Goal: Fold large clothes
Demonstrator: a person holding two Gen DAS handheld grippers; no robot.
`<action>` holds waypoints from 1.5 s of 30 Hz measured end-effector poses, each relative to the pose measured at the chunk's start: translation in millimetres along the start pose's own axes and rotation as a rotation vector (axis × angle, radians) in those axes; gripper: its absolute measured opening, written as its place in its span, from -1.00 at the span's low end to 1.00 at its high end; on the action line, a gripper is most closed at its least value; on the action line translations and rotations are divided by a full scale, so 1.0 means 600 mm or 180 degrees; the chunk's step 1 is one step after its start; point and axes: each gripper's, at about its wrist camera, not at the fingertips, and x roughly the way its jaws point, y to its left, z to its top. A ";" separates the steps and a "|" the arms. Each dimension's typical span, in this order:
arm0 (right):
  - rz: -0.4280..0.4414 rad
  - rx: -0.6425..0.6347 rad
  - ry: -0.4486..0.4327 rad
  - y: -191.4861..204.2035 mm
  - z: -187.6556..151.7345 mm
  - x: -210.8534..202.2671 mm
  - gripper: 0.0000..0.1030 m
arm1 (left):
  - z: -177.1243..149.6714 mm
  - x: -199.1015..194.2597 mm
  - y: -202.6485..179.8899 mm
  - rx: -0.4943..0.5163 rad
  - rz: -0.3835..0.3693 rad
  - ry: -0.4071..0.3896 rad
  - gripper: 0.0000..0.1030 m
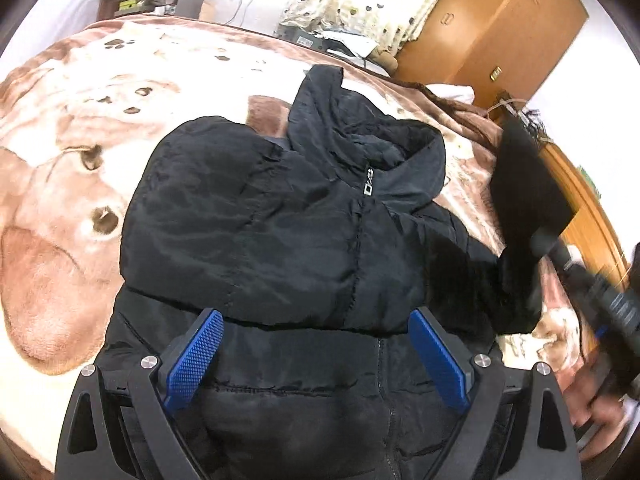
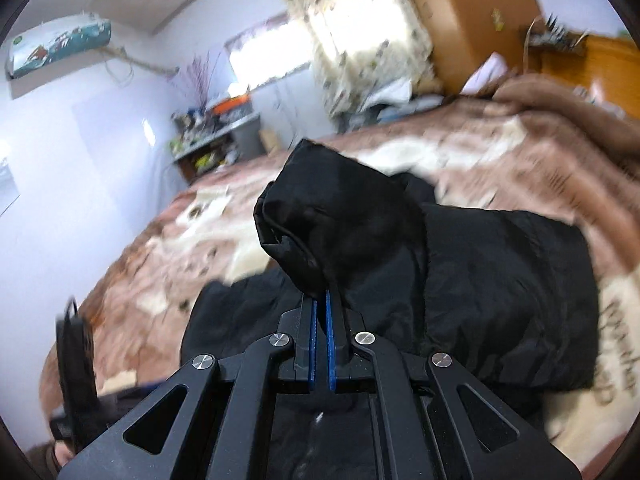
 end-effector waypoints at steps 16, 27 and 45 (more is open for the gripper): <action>-0.0071 0.0136 0.0158 -0.059 -0.044 -0.040 0.06 | 0.007 0.076 -0.033 -0.0093 -0.0063 0.0257 0.87; -0.0980 0.0512 -0.0068 -0.208 -0.047 -0.109 0.07 | -0.002 0.146 -0.092 0.0080 0.0256 0.0308 0.66; -0.1040 0.0606 -0.0088 -0.209 -0.042 -0.103 0.07 | 0.081 -0.004 -0.075 0.0228 0.0143 -0.0434 -0.93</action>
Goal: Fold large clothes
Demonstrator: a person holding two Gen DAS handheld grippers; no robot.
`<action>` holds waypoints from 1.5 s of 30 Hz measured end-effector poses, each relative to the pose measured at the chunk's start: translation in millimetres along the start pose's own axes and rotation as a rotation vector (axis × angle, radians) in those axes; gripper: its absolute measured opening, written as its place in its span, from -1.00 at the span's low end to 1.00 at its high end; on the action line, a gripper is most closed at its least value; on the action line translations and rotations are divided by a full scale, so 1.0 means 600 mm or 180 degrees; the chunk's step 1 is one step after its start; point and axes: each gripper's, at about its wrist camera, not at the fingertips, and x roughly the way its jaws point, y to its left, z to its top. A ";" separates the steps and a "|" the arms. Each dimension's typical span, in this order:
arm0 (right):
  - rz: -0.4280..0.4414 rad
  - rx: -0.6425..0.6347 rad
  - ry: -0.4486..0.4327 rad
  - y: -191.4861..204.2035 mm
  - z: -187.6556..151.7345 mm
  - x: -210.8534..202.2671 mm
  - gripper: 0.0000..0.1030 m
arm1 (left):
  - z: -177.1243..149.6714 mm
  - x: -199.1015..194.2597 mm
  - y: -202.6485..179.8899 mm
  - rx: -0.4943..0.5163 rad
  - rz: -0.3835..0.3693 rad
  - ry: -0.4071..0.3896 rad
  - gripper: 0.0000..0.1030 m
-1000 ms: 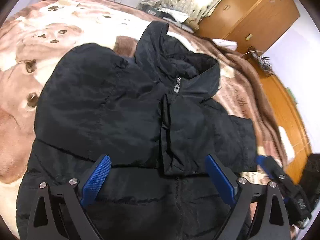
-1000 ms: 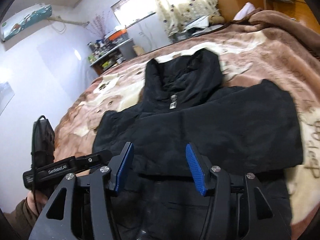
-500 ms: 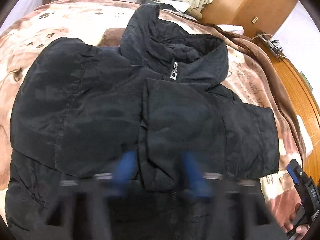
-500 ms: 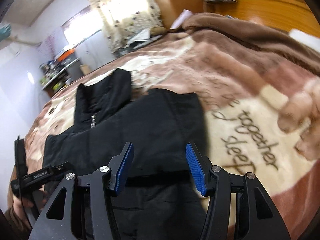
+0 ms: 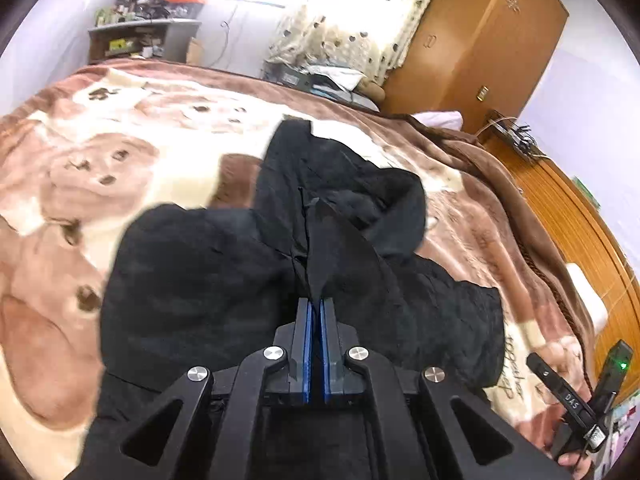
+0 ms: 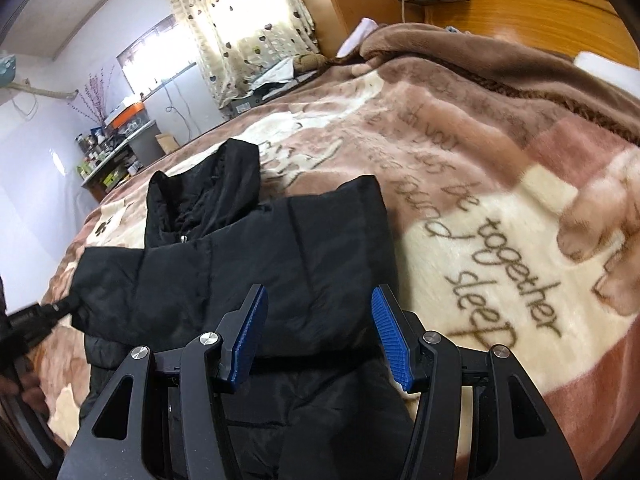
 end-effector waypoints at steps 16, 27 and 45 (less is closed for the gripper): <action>-0.0141 -0.0673 0.0429 0.087 -0.007 0.130 0.06 | -0.057 0.101 0.113 -0.0086 0.0756 0.0384 -0.83; -0.0313 -0.0918 0.0388 0.113 -0.001 0.136 0.11 | -0.040 0.046 0.078 0.0198 0.0658 0.0215 -0.48; 0.0552 -0.1582 0.0736 0.253 -0.084 0.189 0.11 | 0.012 0.016 0.035 0.0146 0.0490 -0.0195 0.22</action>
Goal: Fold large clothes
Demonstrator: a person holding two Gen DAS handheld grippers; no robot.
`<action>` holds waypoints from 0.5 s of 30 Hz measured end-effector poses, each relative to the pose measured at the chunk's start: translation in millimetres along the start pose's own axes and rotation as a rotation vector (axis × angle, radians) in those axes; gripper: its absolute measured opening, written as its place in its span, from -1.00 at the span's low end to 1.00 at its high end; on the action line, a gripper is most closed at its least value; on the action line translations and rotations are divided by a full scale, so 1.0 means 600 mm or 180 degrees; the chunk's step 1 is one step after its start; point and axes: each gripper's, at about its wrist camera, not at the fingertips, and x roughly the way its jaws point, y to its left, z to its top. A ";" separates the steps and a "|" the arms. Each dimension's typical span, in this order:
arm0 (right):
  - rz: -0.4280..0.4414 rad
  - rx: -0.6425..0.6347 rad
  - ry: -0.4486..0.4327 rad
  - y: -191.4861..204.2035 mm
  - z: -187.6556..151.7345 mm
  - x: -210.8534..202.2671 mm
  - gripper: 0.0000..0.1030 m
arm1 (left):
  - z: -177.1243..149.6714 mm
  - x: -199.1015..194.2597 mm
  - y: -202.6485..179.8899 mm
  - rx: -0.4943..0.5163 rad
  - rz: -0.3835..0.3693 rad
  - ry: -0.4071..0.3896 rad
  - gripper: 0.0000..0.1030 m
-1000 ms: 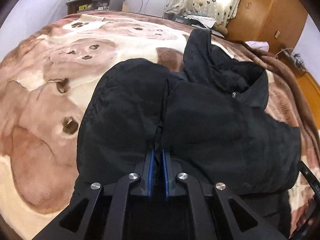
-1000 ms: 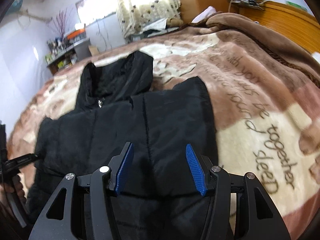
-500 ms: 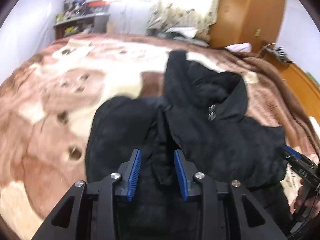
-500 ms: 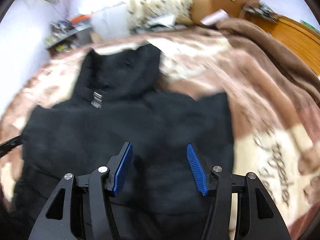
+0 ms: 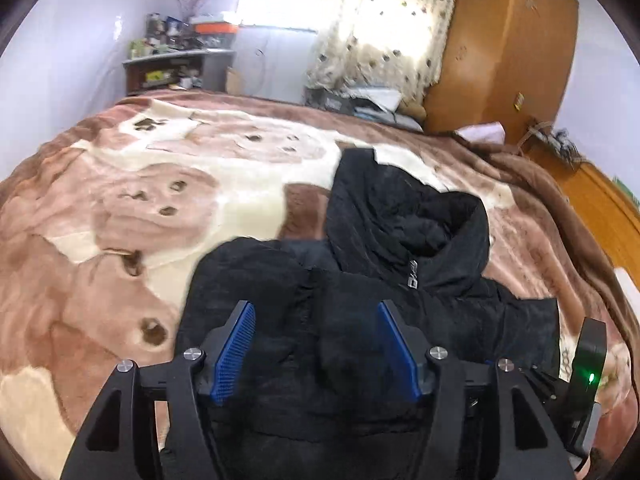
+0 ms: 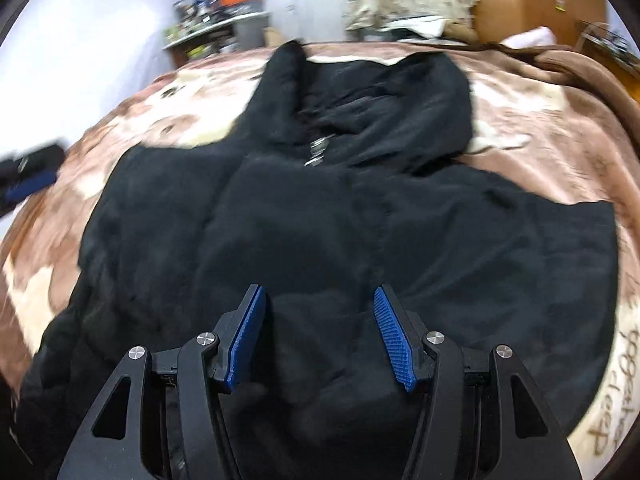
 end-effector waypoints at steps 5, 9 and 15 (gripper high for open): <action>0.0043 0.0191 -0.0179 -0.016 0.017 -0.042 0.11 | 0.001 0.065 -0.057 0.0296 -0.0127 0.0345 0.22; -0.0475 0.0350 -0.0356 -0.057 0.039 -0.066 0.11 | -0.006 0.115 -0.083 0.0438 -0.0002 0.0461 0.22; -0.0502 0.0636 0.0004 -0.108 0.012 -0.006 0.11 | -0.034 0.168 -0.080 0.0584 0.0245 0.0678 0.27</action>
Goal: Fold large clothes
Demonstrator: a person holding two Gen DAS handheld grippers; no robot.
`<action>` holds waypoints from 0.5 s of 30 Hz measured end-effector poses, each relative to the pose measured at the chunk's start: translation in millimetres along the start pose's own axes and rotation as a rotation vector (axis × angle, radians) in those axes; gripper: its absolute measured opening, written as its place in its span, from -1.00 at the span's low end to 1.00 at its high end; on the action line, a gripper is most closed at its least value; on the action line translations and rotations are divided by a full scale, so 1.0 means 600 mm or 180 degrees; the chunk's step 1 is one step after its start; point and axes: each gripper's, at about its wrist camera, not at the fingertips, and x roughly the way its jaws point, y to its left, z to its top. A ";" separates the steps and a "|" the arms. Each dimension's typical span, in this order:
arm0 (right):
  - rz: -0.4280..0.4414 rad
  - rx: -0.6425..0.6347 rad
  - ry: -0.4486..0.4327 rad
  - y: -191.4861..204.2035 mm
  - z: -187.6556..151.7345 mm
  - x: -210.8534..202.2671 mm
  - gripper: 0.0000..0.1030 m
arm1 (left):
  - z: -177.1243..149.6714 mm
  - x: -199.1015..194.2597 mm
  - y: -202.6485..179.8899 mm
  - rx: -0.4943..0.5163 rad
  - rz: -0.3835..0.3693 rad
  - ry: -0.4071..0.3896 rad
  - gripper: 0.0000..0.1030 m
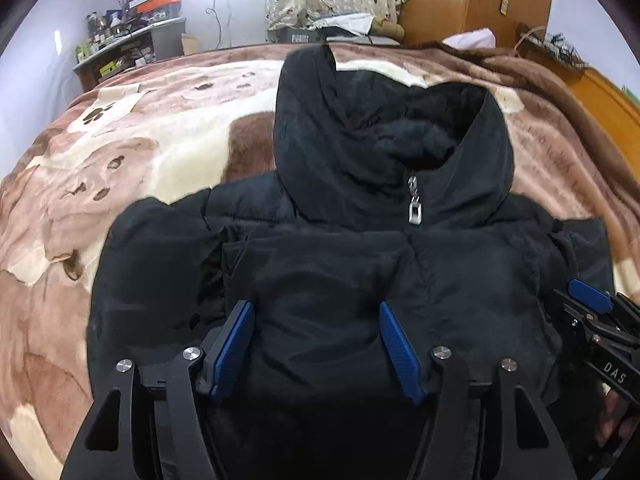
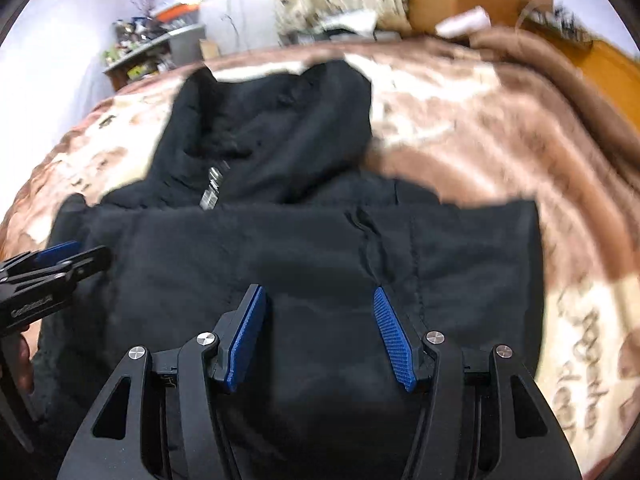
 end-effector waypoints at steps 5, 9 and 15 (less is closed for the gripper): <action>-0.0068 -0.0110 0.0215 0.013 -0.014 0.029 0.11 | -0.015 0.031 0.010 -0.0057 -0.0061 0.0103 0.30; -0.0125 -0.0150 0.0233 0.015 -0.024 0.033 0.11 | -0.012 0.050 0.019 -0.0167 -0.0141 0.0212 0.30; -0.0056 -0.0085 0.0317 0.009 -0.020 0.040 0.11 | -0.010 0.057 0.024 -0.0159 -0.0165 0.0255 0.31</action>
